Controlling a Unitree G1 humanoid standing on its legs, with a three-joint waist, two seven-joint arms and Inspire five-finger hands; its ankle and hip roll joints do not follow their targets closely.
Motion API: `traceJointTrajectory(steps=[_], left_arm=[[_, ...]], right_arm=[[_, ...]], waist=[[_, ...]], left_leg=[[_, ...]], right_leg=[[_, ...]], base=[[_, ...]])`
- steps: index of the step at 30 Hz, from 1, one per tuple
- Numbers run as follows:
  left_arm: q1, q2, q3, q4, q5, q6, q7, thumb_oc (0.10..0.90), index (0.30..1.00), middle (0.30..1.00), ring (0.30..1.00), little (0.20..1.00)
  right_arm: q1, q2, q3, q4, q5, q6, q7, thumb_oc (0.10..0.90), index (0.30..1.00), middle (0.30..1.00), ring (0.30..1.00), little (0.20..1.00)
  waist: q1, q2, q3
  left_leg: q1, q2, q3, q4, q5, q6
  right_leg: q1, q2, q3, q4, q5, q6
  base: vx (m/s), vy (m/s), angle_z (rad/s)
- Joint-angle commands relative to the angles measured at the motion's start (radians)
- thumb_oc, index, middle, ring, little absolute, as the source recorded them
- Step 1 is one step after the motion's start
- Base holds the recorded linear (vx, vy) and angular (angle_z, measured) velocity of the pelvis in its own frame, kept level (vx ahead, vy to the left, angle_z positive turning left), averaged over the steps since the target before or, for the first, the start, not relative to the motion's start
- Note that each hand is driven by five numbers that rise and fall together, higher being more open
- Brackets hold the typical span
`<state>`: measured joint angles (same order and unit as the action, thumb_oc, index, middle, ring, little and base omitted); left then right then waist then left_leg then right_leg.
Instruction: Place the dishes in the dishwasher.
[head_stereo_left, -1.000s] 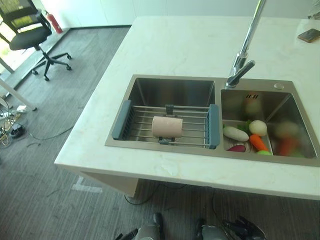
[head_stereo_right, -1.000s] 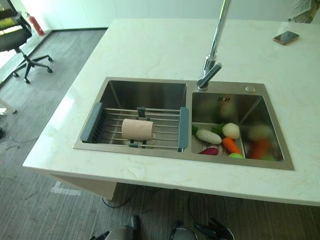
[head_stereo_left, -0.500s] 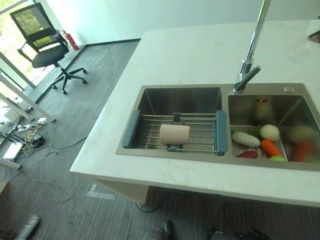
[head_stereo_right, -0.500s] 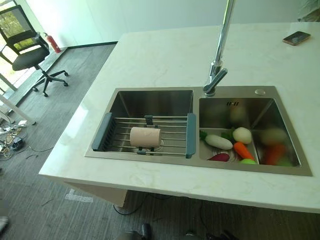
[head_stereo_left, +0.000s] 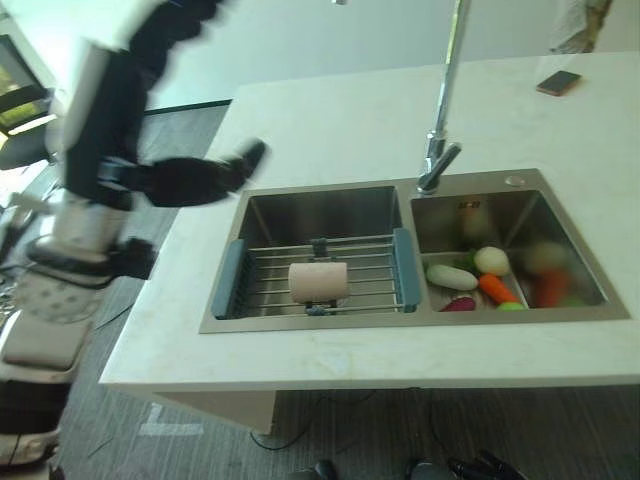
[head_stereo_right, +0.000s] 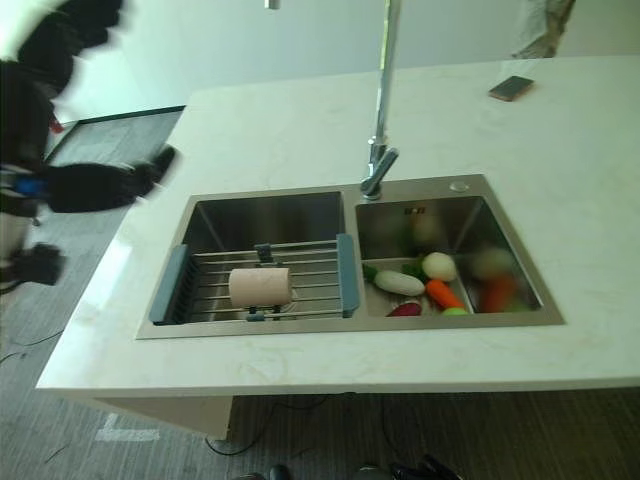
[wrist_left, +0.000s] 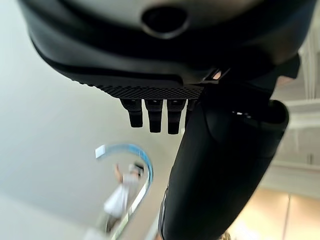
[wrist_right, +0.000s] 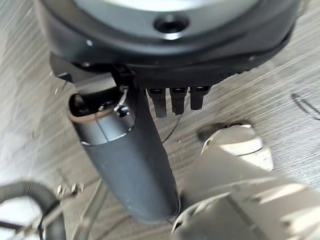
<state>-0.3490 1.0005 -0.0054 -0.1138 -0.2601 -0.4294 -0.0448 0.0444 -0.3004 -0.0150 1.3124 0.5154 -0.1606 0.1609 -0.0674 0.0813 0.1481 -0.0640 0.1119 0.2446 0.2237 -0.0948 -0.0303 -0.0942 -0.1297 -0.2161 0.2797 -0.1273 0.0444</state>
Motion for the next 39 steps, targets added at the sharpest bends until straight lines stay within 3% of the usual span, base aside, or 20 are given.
traceJointTrajectory(steps=[1, 5, 8, 12, 17, 21, 39], left_arm=[[-0.129, 0.026, 0.118, 0.116, -0.011, 0.075, 0.008, 0.800, 0.900, 0.900, 0.900, 0.900], [-0.209, 0.033, 0.024, 0.158, -0.010, 0.151, -0.031, 0.800, 0.900, 0.900, 0.900, 0.900], [-0.259, 0.042, -0.047, 0.223, -0.017, 0.177, -0.135, 0.800, 0.900, 0.900, 0.900, 0.900], [-0.341, 0.079, -0.178, 0.305, -0.007, 0.274, -0.330, 0.800, 0.900, 0.900, 0.900, 0.900], [-0.353, 0.082, -0.193, 0.312, -0.013, 0.280, -0.338, 0.800, 0.900, 0.900, 0.900, 0.900], [-0.433, 0.118, -0.306, 0.318, -0.069, 0.372, -0.490, 0.800, 0.900, 0.900, 0.900, 0.900], [-0.437, 0.167, -0.337, 0.301, -0.009, 0.419, -0.561, 0.800, 0.900, 0.900, 0.900, 0.900]], right_arm=[[-0.007, -0.014, -0.036, 0.010, 0.061, -0.008, 0.003, 0.800, 0.900, 0.900, 0.900, 0.900], [0.002, -0.019, -0.035, 0.017, 0.067, 0.001, -0.003, 0.800, 0.900, 0.900, 0.900, 0.900], [0.014, -0.024, -0.039, 0.018, 0.071, 0.004, 0.002, 0.800, 0.900, 0.900, 0.900, 0.900], [0.024, -0.033, -0.045, 0.011, 0.055, 0.000, 0.007, 0.800, 0.900, 0.900, 0.900, 0.900], [0.025, -0.034, -0.045, 0.007, 0.054, 0.001, 0.007, 0.800, 0.900, 0.900, 0.900, 0.900], [0.018, -0.055, -0.040, -0.021, 0.055, 0.000, -0.001, 0.800, 0.900, 0.900, 0.900, 0.900], [0.015, -0.070, -0.031, -0.046, 0.054, 0.027, -0.011, 0.800, 0.900, 0.900, 0.900, 0.900]], waist=[[0.011, 0.014, 0.001], [-0.015, 0.019, 0.004], [-0.034, 0.026, 0.004], [-0.061, 0.041, 0.002], [-0.062, 0.042, 0.003], [-0.066, 0.058, 0.005], [-0.057, 0.067, 0.021]], left_leg=[[0.020, 0.002, -0.042, 0.076, -0.208, 0.011], [0.028, 0.006, -0.020, 0.076, -0.207, 0.011], [0.033, 0.007, -0.006, 0.076, -0.205, 0.012], [0.035, 0.010, 0.013, 0.076, -0.200, 0.012], [0.034, 0.009, 0.014, 0.076, -0.199, 0.013], [0.026, -0.005, 0.004, 0.076, -0.193, 0.015], [0.011, -0.018, -0.007, 0.076, -0.188, 0.018]], right_leg=[[0.064, -0.024, 0.001, 0.020, -0.152, 0.062], [0.058, -0.023, 0.020, 0.020, -0.143, 0.067], [0.052, -0.021, 0.037, 0.020, -0.136, 0.071], [0.040, -0.023, 0.053, 0.020, -0.125, 0.078], [0.039, -0.023, 0.055, 0.020, -0.124, 0.077], [0.033, -0.024, 0.063, 0.020, -0.119, 0.078], [0.023, -0.029, 0.058, 0.020, -0.116, 0.079]], base=[[-0.01, -0.022, -0.23], [0.00, -0.006, -0.20], [0.01, 0.010, -0.18], [0.02, 0.028, -0.19], [0.00, 0.016, -0.02], [0.05, 0.059, 0.03], [0.01, 0.002, 0.00]])
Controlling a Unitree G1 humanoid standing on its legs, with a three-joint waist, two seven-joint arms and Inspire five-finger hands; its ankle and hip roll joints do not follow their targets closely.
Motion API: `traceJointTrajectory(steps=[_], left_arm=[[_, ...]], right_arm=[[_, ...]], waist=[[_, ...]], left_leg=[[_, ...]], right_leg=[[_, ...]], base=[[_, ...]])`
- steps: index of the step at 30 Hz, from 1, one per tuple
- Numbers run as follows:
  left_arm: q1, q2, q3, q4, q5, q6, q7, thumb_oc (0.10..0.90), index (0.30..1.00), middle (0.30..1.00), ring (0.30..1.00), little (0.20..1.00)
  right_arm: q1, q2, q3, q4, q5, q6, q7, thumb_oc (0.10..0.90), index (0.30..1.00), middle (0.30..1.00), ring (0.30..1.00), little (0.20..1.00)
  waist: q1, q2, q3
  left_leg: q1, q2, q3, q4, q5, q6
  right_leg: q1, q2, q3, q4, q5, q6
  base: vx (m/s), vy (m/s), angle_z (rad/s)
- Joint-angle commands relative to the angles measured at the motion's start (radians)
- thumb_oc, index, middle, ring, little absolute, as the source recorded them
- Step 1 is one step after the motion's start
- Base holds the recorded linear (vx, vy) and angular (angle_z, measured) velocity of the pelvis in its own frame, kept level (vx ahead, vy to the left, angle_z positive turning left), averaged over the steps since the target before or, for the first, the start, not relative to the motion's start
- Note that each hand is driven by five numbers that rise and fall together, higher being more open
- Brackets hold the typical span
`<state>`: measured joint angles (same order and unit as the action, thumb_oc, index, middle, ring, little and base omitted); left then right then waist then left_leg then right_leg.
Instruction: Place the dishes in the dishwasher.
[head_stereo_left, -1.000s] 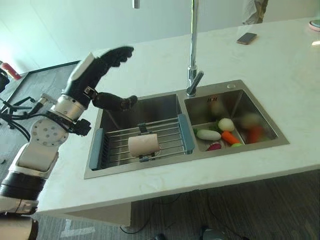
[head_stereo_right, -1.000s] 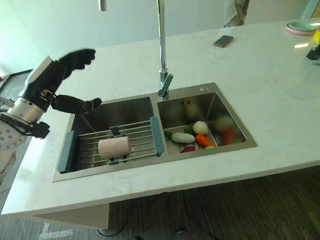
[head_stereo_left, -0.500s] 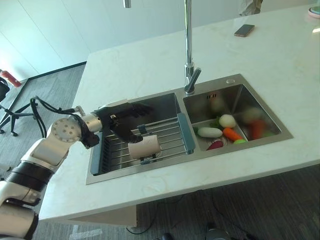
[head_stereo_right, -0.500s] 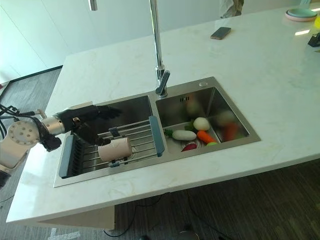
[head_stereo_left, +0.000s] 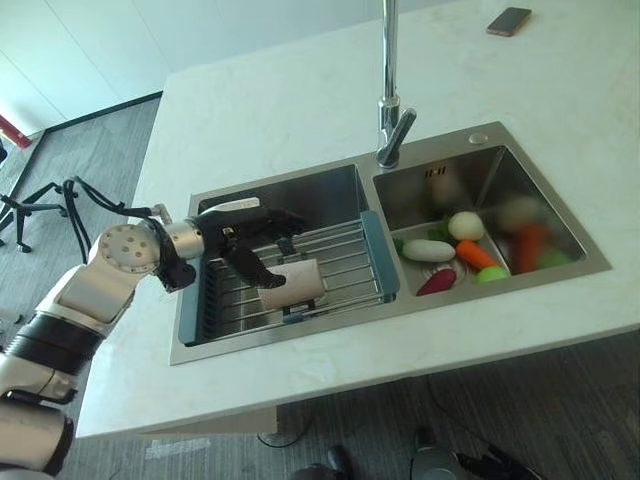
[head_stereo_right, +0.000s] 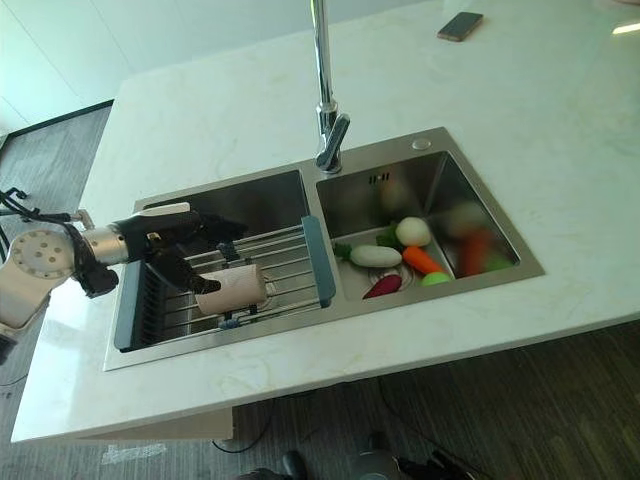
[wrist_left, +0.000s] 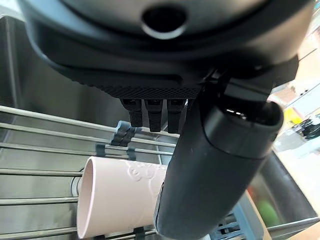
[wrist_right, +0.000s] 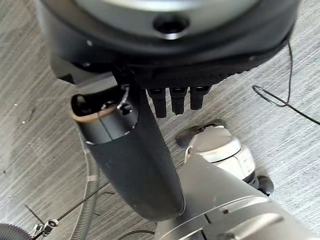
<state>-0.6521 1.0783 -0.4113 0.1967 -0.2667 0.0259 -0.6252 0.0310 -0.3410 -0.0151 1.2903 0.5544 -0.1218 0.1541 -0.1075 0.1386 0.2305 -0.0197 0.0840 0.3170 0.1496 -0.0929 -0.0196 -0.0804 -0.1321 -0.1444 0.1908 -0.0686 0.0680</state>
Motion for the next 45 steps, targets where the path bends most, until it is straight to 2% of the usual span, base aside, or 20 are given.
traceJointTrajectory(steps=[1, 4, 24, 33, 39, 45], left_arm=[[-0.134, 0.090, 0.067, -0.011, -0.001, -0.031, 0.016, 0.800, 0.900, 0.900, 0.900, 0.900], [-0.129, 0.097, 0.067, -0.027, 0.007, 0.000, -0.011, 0.800, 0.900, 0.900, 0.900, 0.900], [-0.084, 0.053, 0.045, -0.077, 0.036, 0.089, -0.072, 0.800, 0.900, 0.900, 0.900, 0.900], [-0.052, 0.044, 0.057, -0.078, 0.075, 0.066, -0.058, 0.800, 0.900, 0.900, 0.900, 0.900], [-0.033, 0.034, 0.066, -0.067, 0.146, 0.025, -0.002, 0.800, 0.900, 0.900, 0.900, 0.900], [-0.019, 0.029, 0.076, -0.064, 0.140, 0.017, 0.021, 0.800, 0.900, 0.900, 0.900, 0.900]], right_arm=[[0.029, -0.029, -0.031, -0.025, 0.015, -0.011, -0.004, 0.800, 0.900, 0.900, 0.900, 0.900], [0.029, -0.029, -0.030, -0.031, 0.017, -0.011, -0.007, 0.800, 0.900, 0.900, 0.900, 0.900], [0.029, -0.051, -0.035, -0.081, 0.009, -0.006, -0.013, 0.800, 0.900, 0.900, 0.900, 0.900], [0.029, -0.054, -0.035, -0.104, 0.017, -0.002, -0.021, 0.800, 0.900, 0.900, 0.900, 0.900], [0.039, -0.064, -0.043, -0.121, 0.008, 0.005, -0.025, 0.800, 0.900, 0.900, 0.900, 0.900], [0.045, -0.075, -0.047, -0.140, 0.005, -0.003, -0.015, 0.800, 0.900, 0.900, 0.900, 0.900]], waist=[[-0.017, 0.009, -0.061], [-0.016, 0.010, -0.055], [-0.027, 0.028, -0.023], [-0.031, 0.031, -0.013], [-0.043, 0.039, 0.007], [-0.051, 0.048, 0.034]], left_leg=[[-0.033, 0.010, -0.079, 0.150, -0.189, 0.008], [-0.039, 0.010, -0.079, 0.150, -0.186, 0.008], [-0.059, 0.000, -0.074, 0.150, -0.173, 0.004], [-0.060, 0.000, -0.071, 0.150, -0.170, 0.004], [-0.072, -0.003, -0.067, 0.150, -0.169, 0.002], [-0.088, -0.007, -0.067, 0.150, -0.163, 0.001]], right_leg=[[0.009, -0.027, -0.013, 0.109, -0.174, 0.055], [0.004, -0.029, -0.015, 0.109, -0.170, 0.058], [-0.016, -0.040, -0.015, 0.109, -0.159, 0.063], [-0.021, -0.040, -0.012, 0.109, -0.156, 0.063], [-0.036, -0.045, -0.006, 0.109, -0.151, 0.068], [-0.055, -0.051, 0.001, 0.109, -0.142, 0.071]], base=[[0.00, 0.000, 0.00], [0.00, 0.000, 0.00], [0.00, 0.000, 0.00], [0.00, 0.000, 0.00], [0.00, 0.011, -0.02], [-0.01, 0.017, -0.04]])
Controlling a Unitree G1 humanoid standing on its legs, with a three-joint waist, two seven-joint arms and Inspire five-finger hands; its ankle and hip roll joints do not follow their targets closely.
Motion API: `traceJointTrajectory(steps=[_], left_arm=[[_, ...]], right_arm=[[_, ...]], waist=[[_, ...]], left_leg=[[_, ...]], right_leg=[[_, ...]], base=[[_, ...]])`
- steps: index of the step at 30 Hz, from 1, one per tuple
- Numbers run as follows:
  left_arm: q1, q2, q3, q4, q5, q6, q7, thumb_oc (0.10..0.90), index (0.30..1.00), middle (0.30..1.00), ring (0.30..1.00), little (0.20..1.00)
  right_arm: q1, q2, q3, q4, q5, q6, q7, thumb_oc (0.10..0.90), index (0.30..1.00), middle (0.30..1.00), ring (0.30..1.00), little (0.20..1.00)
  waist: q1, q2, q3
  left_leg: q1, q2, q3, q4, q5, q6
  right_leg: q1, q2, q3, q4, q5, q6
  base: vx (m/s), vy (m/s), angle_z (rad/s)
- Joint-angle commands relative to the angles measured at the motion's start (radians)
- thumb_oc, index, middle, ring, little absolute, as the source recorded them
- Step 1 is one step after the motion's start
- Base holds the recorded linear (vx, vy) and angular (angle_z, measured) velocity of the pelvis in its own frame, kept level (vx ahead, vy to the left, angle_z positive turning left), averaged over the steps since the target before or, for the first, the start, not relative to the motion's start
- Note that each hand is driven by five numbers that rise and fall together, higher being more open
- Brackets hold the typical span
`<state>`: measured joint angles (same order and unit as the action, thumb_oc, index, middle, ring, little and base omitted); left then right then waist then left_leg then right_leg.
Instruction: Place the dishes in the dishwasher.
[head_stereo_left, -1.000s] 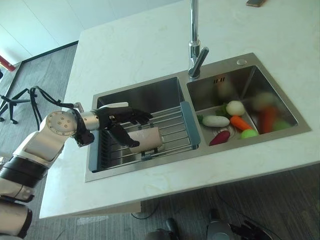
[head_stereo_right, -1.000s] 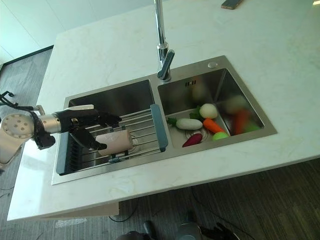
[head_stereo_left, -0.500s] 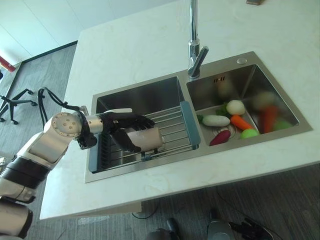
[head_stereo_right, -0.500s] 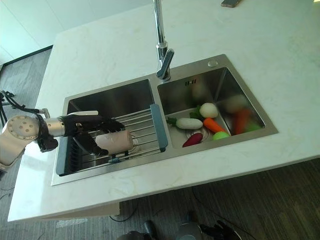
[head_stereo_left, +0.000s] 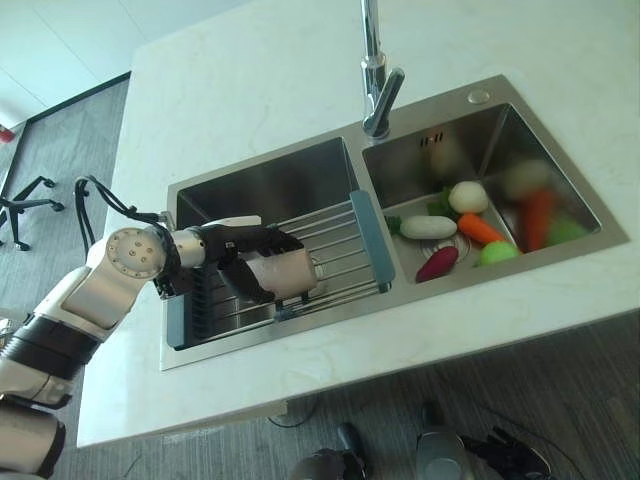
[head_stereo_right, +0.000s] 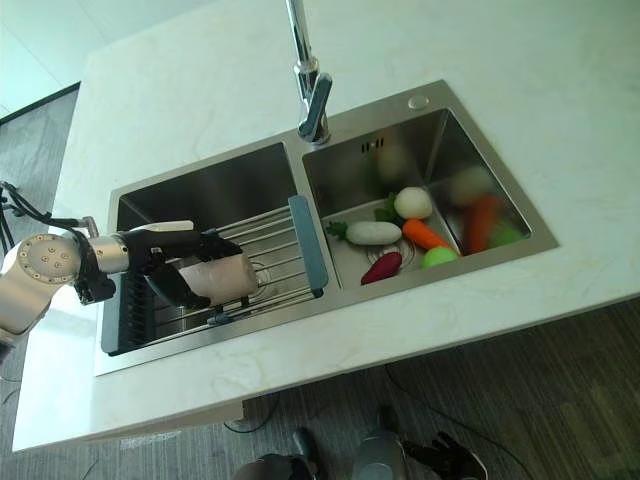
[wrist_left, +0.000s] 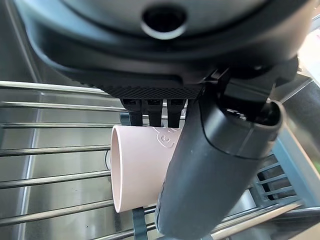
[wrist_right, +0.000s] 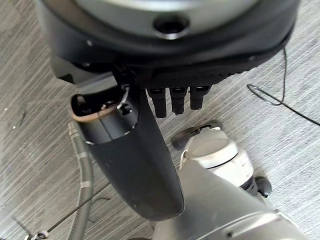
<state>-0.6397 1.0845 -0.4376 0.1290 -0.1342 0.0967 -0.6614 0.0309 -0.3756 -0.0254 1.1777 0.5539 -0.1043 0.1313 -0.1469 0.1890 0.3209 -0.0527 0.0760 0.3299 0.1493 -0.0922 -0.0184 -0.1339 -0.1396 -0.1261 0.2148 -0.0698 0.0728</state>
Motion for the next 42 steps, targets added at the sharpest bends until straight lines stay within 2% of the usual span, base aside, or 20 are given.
traceJointTrajectory(steps=[1, 14, 15, 16, 24, 30, 36, 38, 41, 42], left_arm=[[-0.030, 0.018, 0.102, 0.003, 0.017, -0.056, 0.062, 0.800, 0.900, 0.900, 0.900, 0.900], [-0.040, -0.002, 0.079, 0.015, 0.097, -0.070, 0.123, 0.800, 0.900, 0.900, 0.900, 0.900], [-0.042, -0.001, 0.077, 0.018, 0.098, -0.080, 0.126, 0.535, 0.502, 0.502, 0.502, 0.502], [-0.042, -0.001, 0.076, 0.017, 0.100, -0.088, 0.133, 0.400, 0.300, 0.300, 0.300, 0.300], [-0.033, -0.011, 0.076, 0.012, 0.168, -0.132, 0.191, 0.400, 0.300, 0.300, 0.300, 0.300], [-0.010, -0.011, 0.108, -0.001, 0.225, -0.208, 0.279, 0.400, 0.300, 0.300, 0.300, 0.300], [0.052, 0.006, 0.210, -0.029, 0.310, -0.249, 0.430, 0.400, 0.300, 0.300, 0.300, 0.300], [0.075, 0.041, 0.267, -0.053, 0.329, -0.256, 0.512, 0.400, 0.300, 0.300, 0.300, 0.300], [0.112, 0.072, 0.326, -0.073, 0.331, -0.264, 0.574, 0.400, 0.300, 0.300, 0.300, 0.300], [0.143, 0.089, 0.373, -0.091, 0.328, -0.265, 0.606, 0.400, 0.300, 0.300, 0.300, 0.300]], right_arm=[[0.046, -0.042, -0.037, -0.032, 0.003, -0.023, 0.012, 0.800, 0.900, 0.900, 0.900, 0.900], [0.034, -0.070, -0.029, -0.116, 0.015, -0.025, 0.012, 0.800, 0.900, 0.900, 0.900, 0.900], [0.033, -0.071, -0.031, -0.116, 0.016, -0.027, 0.012, 0.800, 0.900, 0.900, 0.900, 0.900], [0.032, -0.072, -0.031, -0.116, 0.017, -0.028, 0.012, 0.800, 0.900, 0.900, 0.900, 0.900], [0.034, -0.064, -0.031, -0.123, 0.024, -0.042, 0.009, 0.800, 0.900, 0.900, 0.900, 0.900], [0.040, -0.046, -0.031, -0.121, 0.026, -0.052, 0.004, 0.800, 0.900, 0.900, 0.900, 0.900], [0.047, -0.014, -0.023, -0.105, 0.006, -0.048, -0.013, 0.800, 0.900, 0.900, 0.900, 0.900], [0.047, -0.002, -0.017, -0.092, -0.001, -0.048, -0.017, 0.800, 0.900, 0.900, 0.900, 0.900], [0.049, 0.003, -0.013, -0.079, -0.009, -0.051, -0.011, 0.800, 0.900, 0.900, 0.900, 0.900], [0.047, 0.004, -0.013, -0.069, -0.014, -0.051, -0.008, 0.800, 0.900, 0.900, 0.900, 0.900]], waist=[[-0.015, -0.002, -0.052], [-0.035, -0.001, 0.018], [-0.035, 0.000, 0.021], [-0.035, -0.001, 0.024], [-0.035, -0.012, 0.033], [-0.027, -0.024, 0.025], [0.003, -0.044, -0.023], [0.026, -0.049, -0.047], [0.044, -0.050, -0.064], [0.060, -0.050, -0.074]], left_leg=[[-0.058, 0.001, -0.079, 0.151, -0.162, 0.000], [-0.103, 0.003, -0.073, 0.151, -0.143, -0.006], [-0.105, 0.003, -0.074, 0.151, -0.141, -0.006], [-0.107, 0.003, -0.074, 0.151, -0.140, -0.006], [-0.110, 0.009, -0.067, 0.151, -0.135, -0.005], [-0.103, 0.013, -0.066, 0.151, -0.137, -0.004], [-0.072, 0.017, -0.072, 0.151, -0.144, -0.003], [-0.056, 0.013, -0.087, 0.151, -0.147, -0.001], [-0.042, 0.006, -0.106, 0.151, -0.149, 0.001], [-0.034, 0.002, -0.119, 0.151, -0.149, 0.001]], right_leg=[[-0.006, -0.044, -0.016, 0.085, -0.139, 0.066], [-0.059, -0.047, 0.000, 0.085, -0.117, 0.067], [-0.061, -0.047, 0.001, 0.085, -0.116, 0.067], [-0.063, -0.048, 0.000, 0.085, -0.115, 0.067], [-0.066, -0.051, -0.008, 0.085, -0.111, 0.066], [-0.054, -0.052, -0.020, 0.085, -0.115, 0.064], [-0.009, -0.047, -0.054, 0.085, -0.139, 0.054], [0.017, -0.039, -0.067, 0.085, -0.156, 0.044], [0.038, -0.031, -0.075, 0.085, -0.169, 0.035], [0.052, -0.027, -0.083, 0.085, -0.179, 0.027]], base=[[0.00, 0.000, 0.00], [-0.02, 0.011, -0.06], [-0.05, 0.010, -0.02], [-0.04, 0.004, 0.00], [-0.02, 0.000, 0.00], [-0.01, -0.006, 0.01], [0.02, -0.050, 0.08], [0.04, -0.093, 0.04], [0.03, -0.112, 0.20], [0.02, -0.144, 0.25]])
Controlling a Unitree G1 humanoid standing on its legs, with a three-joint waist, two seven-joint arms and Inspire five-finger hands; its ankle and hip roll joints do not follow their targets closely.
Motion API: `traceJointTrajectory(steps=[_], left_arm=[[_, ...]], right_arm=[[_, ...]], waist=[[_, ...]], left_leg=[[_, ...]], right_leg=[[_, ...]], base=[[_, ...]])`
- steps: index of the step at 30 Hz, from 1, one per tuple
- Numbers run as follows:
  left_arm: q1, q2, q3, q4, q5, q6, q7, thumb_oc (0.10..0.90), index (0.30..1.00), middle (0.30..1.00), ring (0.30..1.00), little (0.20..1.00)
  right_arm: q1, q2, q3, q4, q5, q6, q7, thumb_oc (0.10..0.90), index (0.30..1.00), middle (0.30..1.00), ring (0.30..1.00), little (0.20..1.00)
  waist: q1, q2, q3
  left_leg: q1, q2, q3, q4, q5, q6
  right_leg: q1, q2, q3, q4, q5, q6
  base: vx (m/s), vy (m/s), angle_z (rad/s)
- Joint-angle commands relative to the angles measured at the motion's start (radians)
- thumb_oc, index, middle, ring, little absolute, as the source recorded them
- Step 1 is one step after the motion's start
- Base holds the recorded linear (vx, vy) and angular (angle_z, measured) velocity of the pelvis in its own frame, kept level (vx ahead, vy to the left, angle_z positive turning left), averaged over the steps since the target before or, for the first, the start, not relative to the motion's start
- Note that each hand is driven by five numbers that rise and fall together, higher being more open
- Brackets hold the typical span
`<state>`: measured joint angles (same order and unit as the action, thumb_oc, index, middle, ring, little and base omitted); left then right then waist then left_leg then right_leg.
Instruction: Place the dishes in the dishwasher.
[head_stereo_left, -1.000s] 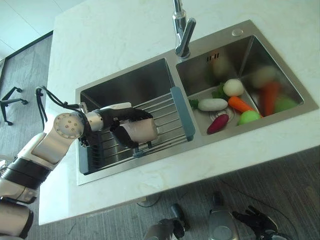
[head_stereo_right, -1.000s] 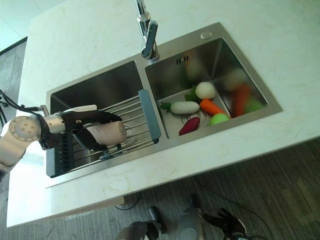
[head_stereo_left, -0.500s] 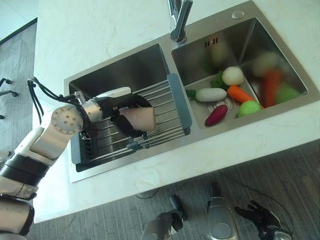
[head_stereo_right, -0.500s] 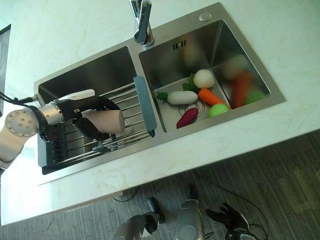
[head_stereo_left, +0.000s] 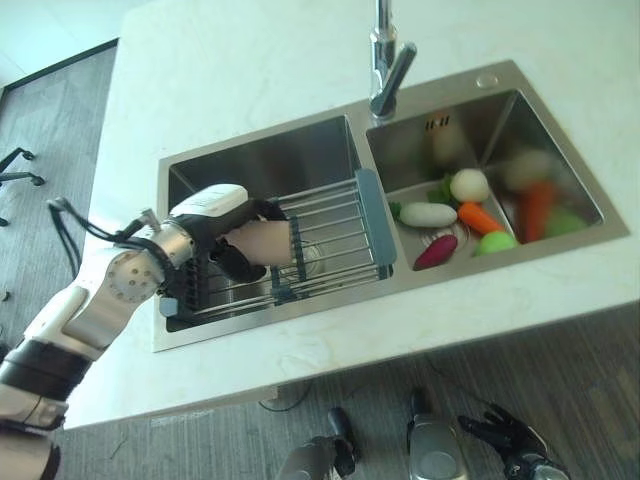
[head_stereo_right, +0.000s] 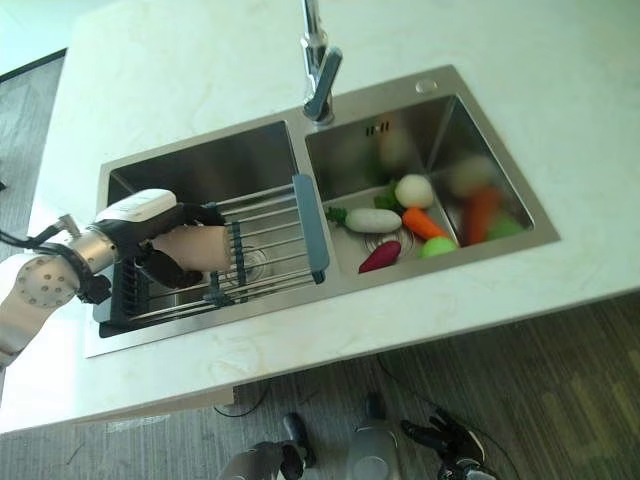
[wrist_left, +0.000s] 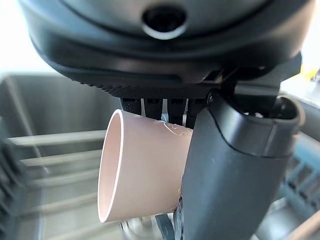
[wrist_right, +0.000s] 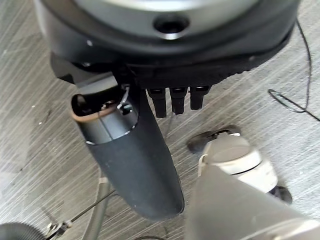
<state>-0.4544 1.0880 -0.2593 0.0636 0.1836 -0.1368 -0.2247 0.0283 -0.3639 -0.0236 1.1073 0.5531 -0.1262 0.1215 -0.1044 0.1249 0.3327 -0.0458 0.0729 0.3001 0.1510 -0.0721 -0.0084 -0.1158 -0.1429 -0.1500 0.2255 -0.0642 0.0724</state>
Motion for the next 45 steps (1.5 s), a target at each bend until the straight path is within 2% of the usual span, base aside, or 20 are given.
traceJointTrajectory(steps=[1, 6, 8, 11, 12, 14, 18, 20, 21, 23, 26, 27, 29, 31, 32, 35, 36, 37, 41, 45], left_arm=[[-0.020, 0.092, 0.223, -0.036, 0.016, -0.027, 0.196, 0.400, 0.300, 0.300, 0.300, 0.300], [0.160, 0.136, 0.417, -0.058, 0.065, -0.010, 0.354, 0.400, 0.300, 0.300, 0.300, 0.300], [0.228, 0.141, 0.487, -0.053, 0.072, -0.009, 0.444, 0.400, 0.300, 0.300, 0.300, 0.300], [0.265, 0.132, 0.545, -0.062, 0.060, 0.004, 0.518, 0.400, 0.300, 0.300, 0.300, 0.300], [0.302, 0.108, 0.590, -0.067, 0.055, -0.008, 0.543, 0.400, 0.300, 0.300, 0.300, 0.300], [0.338, 0.078, 0.621, -0.062, 0.055, -0.026, 0.563, 0.400, 0.300, 0.300, 0.300, 0.300], [0.400, 0.017, 0.658, -0.056, 0.057, -0.068, 0.586, 0.400, 0.300, 0.300, 0.300, 0.300], [0.408, 0.005, 0.659, -0.052, 0.058, -0.083, 0.594, 0.400, 0.300, 0.300, 0.300, 0.300], [0.424, -0.014, 0.660, -0.044, 0.058, -0.115, 0.603, 0.400, 0.300, 0.300, 0.300, 0.300], [0.449, -0.020, 0.673, -0.031, 0.041, -0.175, 0.604, 0.400, 0.300, 0.300, 0.300, 0.300], [0.469, -0.026, 0.666, -0.045, 0.018, -0.208, 0.581, 0.400, 0.300, 0.300, 0.300, 0.300], [0.478, -0.045, 0.643, -0.059, 0.019, -0.217, 0.580, 0.400, 0.300, 0.300, 0.300, 0.300], [0.461, -0.060, 0.599, -0.053, 0.030, -0.260, 0.585, 0.400, 0.300, 0.300, 0.300, 0.300], [0.410, -0.064, 0.551, -0.049, 0.051, -0.286, 0.572, 0.400, 0.300, 0.300, 0.300, 0.300], [0.373, -0.070, 0.538, -0.079, 0.063, -0.267, 0.533, 0.400, 0.300, 0.300, 0.300, 0.300], [0.327, -0.084, 0.500, -0.123, 0.077, -0.235, 0.474, 0.400, 0.300, 0.300, 0.300, 0.300], [0.320, -0.086, 0.494, -0.127, 0.080, -0.232, 0.471, 0.400, 0.300, 0.300, 0.300, 0.300], [0.303, -0.086, 0.479, -0.136, 0.085, -0.221, 0.463, 0.400, 0.300, 0.300, 0.300, 0.300], [0.269, -0.034, 0.459, -0.103, 0.059, -0.234, 0.427, 0.400, 0.300, 0.300, 0.300, 0.300], [0.298, -0.012, 0.484, -0.089, 0.026, -0.261, 0.396, 0.400, 0.300, 0.300, 0.300, 0.300]], right_arm=[[0.049, -0.008, -0.013, 0.005, -0.016, -0.030, 0.004, 0.800, 0.900, 0.900, 0.900, 0.900], [0.026, -0.029, 0.002, 0.033, -0.072, -0.015, 0.025, 0.800, 0.900, 0.900, 0.900, 0.900], [0.025, -0.046, -0.005, 0.047, -0.092, -0.003, 0.036, 0.800, 0.900, 0.900, 0.900, 0.900], [0.031, -0.052, -0.019, 0.048, -0.126, -0.011, 0.032, 0.800, 0.900, 0.900, 0.900, 0.900], [0.035, -0.048, -0.025, 0.049, -0.118, -0.008, 0.015, 0.800, 0.900, 0.900, 0.900, 0.900], [0.038, -0.046, -0.039, 0.052, -0.117, -0.008, 0.005, 0.800, 0.900, 0.900, 0.900, 0.900], [0.046, -0.029, -0.074, 0.060, -0.114, -0.019, 0.005, 0.800, 0.900, 0.900, 0.900, 0.900], [0.048, -0.024, -0.082, 0.060, -0.115, -0.026, 0.005, 0.800, 0.900, 0.900, 0.900, 0.900], [0.049, -0.018, -0.084, 0.065, -0.098, -0.040, -0.003, 0.800, 0.900, 0.900, 0.900, 0.900], [0.029, 0.006, -0.100, 0.064, -0.049, -0.034, -0.037, 0.800, 0.900, 0.900, 0.900, 0.900], [0.011, 0.047, -0.102, 0.028, -0.019, -0.029, -0.071, 0.800, 0.900, 0.900, 0.900, 0.900], [0.012, 0.070, -0.093, -0.005, -0.013, -0.027, -0.088, 0.800, 0.900, 0.900, 0.900, 0.900], [0.026, 0.087, -0.088, -0.027, 0.001, -0.039, -0.094, 0.800, 0.900, 0.900, 0.900, 0.900], [0.039, 0.100, -0.079, -0.042, -0.012, -0.045, -0.088, 0.800, 0.900, 0.900, 0.900, 0.900], [0.045, 0.095, -0.072, -0.044, -0.044, -0.030, -0.058, 0.800, 0.900, 0.900, 0.900, 0.900], [0.043, 0.071, -0.054, -0.018, -0.032, -0.030, -0.027, 0.800, 0.900, 0.900, 0.900, 0.900], [0.040, 0.068, -0.052, -0.015, -0.028, -0.031, -0.026, 0.800, 0.900, 0.900, 0.900, 0.900], [0.031, 0.059, -0.050, -0.007, -0.026, -0.033, -0.018, 0.800, 0.900, 0.900, 0.900, 0.900], [0.018, 0.035, -0.058, 0.033, -0.013, -0.033, 0.018, 0.800, 0.900, 0.900, 0.900, 0.900], [0.020, 0.023, -0.053, 0.035, -0.006, -0.026, 0.021, 0.800, 0.900, 0.900, 0.900, 0.900]], waist=[[0.026, 0.014, -0.090], [0.086, 0.027, -0.109], [0.100, 0.041, -0.114], [0.113, 0.049, -0.114], [0.117, 0.043, -0.118], [0.117, 0.029, -0.120], [0.132, -0.020, -0.119], [0.132, -0.020, -0.121], [0.147, -0.009, -0.127], [0.169, 0.011, -0.128], [0.205, 0.016, -0.119], [0.199, 0.028, -0.114], [0.165, 0.034, -0.105], [0.127, 0.019, -0.101], [0.107, -0.001, -0.096], [0.079, -0.012, -0.081], [0.076, -0.012, -0.080], [0.066, -0.010, -0.074], [0.050, -0.005, -0.064], [0.055, 0.000, -0.082]], left_leg=[[-0.036, 0.003, -0.097, 0.149, -0.168, -0.010], [-0.022, -0.004, -0.139, 0.149, -0.150, -0.026], [-0.033, 0.048, -0.110, 0.149, -0.123, -0.073], [-0.077, 0.103, -0.073, 0.149, -0.077, -0.106], [-0.076, 0.130, -0.024, 0.149, -0.066, -0.102], [-0.046, 0.139, 0.032, 0.149, -0.056, -0.087], [0.038, 0.118, 0.117, 0.194, 0.001, -0.066], [0.041, 0.119, 0.121, 0.215, -0.014, -0.060], [0.057, 0.062, 0.089, 0.152, -0.093, -0.025], [0.073, 0.000, 0.050, 0.149, -0.187, 0.019], [0.068, -0.049, -0.002, 0.149, -0.221, 0.056], [0.063, -0.064, -0.042, 0.149, -0.228, 0.080], [0.062, -0.077, -0.101, 0.149, -0.238, 0.103], [0.056, -0.098, -0.149, 0.149, -0.248, 0.116], [0.055, -0.115, -0.182, 0.149, -0.266, 0.128], [0.056, -0.128, -0.210, 0.149, -0.285, 0.134], [0.056, -0.129, -0.211, 0.149, -0.288, 0.134], [0.044, -0.127, -0.201, 0.149, -0.279, 0.135], [0.091, -0.140, -0.214, 0.149, -0.317, 0.139], [0.173, -0.132, -0.212, 0.149, -0.302, 0.102]], right_leg=[[0.040, -0.021, -0.064, 0.075, -0.190, 0.023], [0.080, -0.005, -0.100, 0.075, -0.222, -0.003], [0.110, -0.004, -0.145, 0.075, -0.254, -0.009], [0.127, -0.019, -0.206, 0.075, -0.265, -0.017], [0.130, -0.045, -0.251, 0.075, -0.257, -0.018], [0.133, -0.073, -0.286, 0.075, -0.241, -0.021], [0.145, -0.138, -0.338, 0.075, -0.213, -0.027], [0.146, -0.149, -0.352, 0.075, -0.205, -0.022], [0.143, -0.173, -0.362, 0.075, -0.173, -0.002], [0.140, -0.229, -0.379, 0.075, -0.087, 0.033], [0.171, -0.263, -0.387, 0.075, -0.038, 0.037], [0.196, -0.243, -0.353, 0.081, 0.002, 0.036], [0.170, -0.183, -0.253, 0.159, -0.032, 0.027], [0.131, -0.078, -0.179, 0.218, -0.089, 0.025], [0.097, -0.009, -0.155, 0.226, -0.107, 0.037], [0.024, 0.053, -0.131, 0.162, -0.113, 0.040], [0.015, 0.059, -0.127, 0.145, -0.108, 0.040], [-0.021, 0.068, -0.132, 0.098, -0.063, 0.034], [-0.135, 0.055, -0.077, 0.075, 0.042, 0.076], [-0.085, 0.077, -0.103, 0.097, -0.045, 0.028]], base=[[0.02, -0.162, 0.14], [0.00, -0.149, 0.23], [0.00, -0.121, 0.34], [-0.18, -0.038, 1.12], [-0.32, 0.053, 1.82], [-0.31, 0.149, 1.78], [-0.23, 0.230, 1.09], [-0.17, 0.435, 0.90], [-0.20, 0.874, 0.89], [-0.16, 0.942, 1.06], [-0.06, 0.607, 1.24], [-0.01, 0.664, 0.96], [0.03, 0.370, 1.23], [0.12, 0.204, 2.09], [0.18, 0.120, 2.92], [0.17, -0.029, 1.52], [0.09, -0.103, 0.36], [0.12, -0.115, -0.09], [0.37, -0.194, 0.23], [0.51, -0.284, -0.11]])
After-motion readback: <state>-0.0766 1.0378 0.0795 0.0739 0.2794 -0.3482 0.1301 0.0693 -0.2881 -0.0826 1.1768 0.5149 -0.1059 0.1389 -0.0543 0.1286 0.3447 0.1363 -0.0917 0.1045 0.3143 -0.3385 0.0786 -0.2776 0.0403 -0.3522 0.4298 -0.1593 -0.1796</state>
